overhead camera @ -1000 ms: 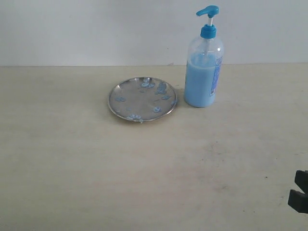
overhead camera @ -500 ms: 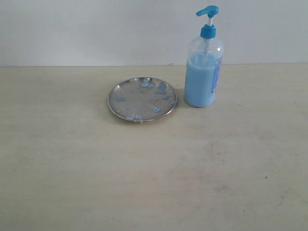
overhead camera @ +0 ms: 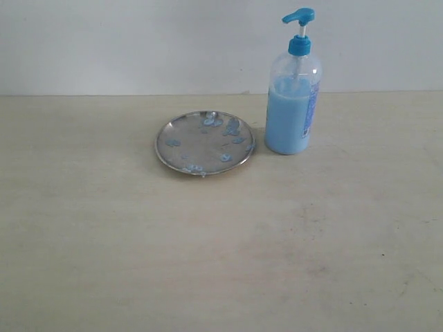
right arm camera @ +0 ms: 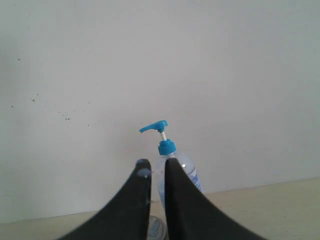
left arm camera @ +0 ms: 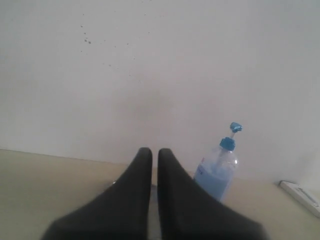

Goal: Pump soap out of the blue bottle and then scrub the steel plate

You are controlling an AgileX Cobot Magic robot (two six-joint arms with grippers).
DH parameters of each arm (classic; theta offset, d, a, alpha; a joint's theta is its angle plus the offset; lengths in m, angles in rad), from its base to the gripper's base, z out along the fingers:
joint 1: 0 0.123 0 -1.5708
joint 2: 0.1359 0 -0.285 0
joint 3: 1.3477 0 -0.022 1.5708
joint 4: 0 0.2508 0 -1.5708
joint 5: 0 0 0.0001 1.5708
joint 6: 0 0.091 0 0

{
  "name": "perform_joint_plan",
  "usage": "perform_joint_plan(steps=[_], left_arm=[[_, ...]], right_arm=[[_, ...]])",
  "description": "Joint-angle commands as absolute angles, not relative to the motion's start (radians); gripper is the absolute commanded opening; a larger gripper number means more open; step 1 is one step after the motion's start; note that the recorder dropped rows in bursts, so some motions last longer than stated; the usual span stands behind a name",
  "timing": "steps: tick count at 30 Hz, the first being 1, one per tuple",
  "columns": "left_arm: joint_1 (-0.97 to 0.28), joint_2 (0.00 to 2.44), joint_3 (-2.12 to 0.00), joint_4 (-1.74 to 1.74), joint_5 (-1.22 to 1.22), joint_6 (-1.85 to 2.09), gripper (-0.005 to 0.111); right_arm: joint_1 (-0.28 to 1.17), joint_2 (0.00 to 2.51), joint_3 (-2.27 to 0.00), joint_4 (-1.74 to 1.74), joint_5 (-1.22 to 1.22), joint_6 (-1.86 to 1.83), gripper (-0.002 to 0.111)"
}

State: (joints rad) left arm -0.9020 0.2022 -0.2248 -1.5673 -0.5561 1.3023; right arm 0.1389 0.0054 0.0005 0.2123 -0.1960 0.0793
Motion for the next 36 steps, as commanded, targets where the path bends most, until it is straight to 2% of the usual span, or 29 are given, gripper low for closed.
perform_joint_plan(steps=[1, 5, 9, 10, 14, 18, 22, 24, 27, 31, 34, 36], left_arm=[[-0.899, 0.199, -0.220, -1.584, -0.614, 1.375, 0.004], [-0.899, 0.199, -0.233, -1.630, -0.625, 1.375, 0.004], [-0.902, 0.248, -0.297, -1.744, -0.699, 1.431, 0.004], [-0.904, 0.280, -0.329, -1.744, -0.704, 1.487, 0.004], [-0.904, 0.485, -0.473, -1.744, -0.706, 1.688, 0.004], [-0.899, 0.809, -0.606, -1.744, -0.657, 1.737, 0.004], [-0.847, 1.089, -0.746, -1.744, -0.496, 1.739, 0.004], [-0.813, 1.187, -0.805, -1.744, -0.335, 1.693, 0.004], [-0.776, 1.267, -0.826, -1.744, -0.013, 1.690, 0.004], [-0.768, 1.297, -0.794, -1.744, 0.291, 1.602, 0.004], [-0.768, 1.297, -0.740, -1.660, 0.347, 1.440, 0.004], [-0.748, 1.304, -0.689, -1.459, 0.341, 1.173, 0.004]], right_arm=[[0.132, 0.000, 0.000, 0.208, -0.206, 0.076, 0.001], [0.132, 0.000, 0.000, -0.029, -0.078, 0.076, 0.001], [0.132, 0.000, 0.000, -0.076, 0.321, 0.078, 0.001], [0.132, 0.000, 0.000, -0.076, 0.358, 0.086, 0.001], [0.132, 0.000, 0.000, -0.072, 0.357, 0.096, 0.001], [0.132, 0.000, 0.000, -0.072, 0.357, 0.099, 0.001], [0.132, 0.000, 0.000, -0.072, 0.357, 0.099, 0.001], [0.132, 0.000, 0.000, -0.072, 0.357, 0.099, 0.001], [0.132, 0.000, 0.000, -0.072, 0.357, 0.099, 0.001], [0.132, 0.000, 0.000, -0.072, 0.357, 0.099, 0.001], [0.132, 0.000, 0.000, -0.072, 0.357, 0.099, 0.001], [0.132, 0.000, 0.000, -0.072, 0.357, 0.099, 0.001]])
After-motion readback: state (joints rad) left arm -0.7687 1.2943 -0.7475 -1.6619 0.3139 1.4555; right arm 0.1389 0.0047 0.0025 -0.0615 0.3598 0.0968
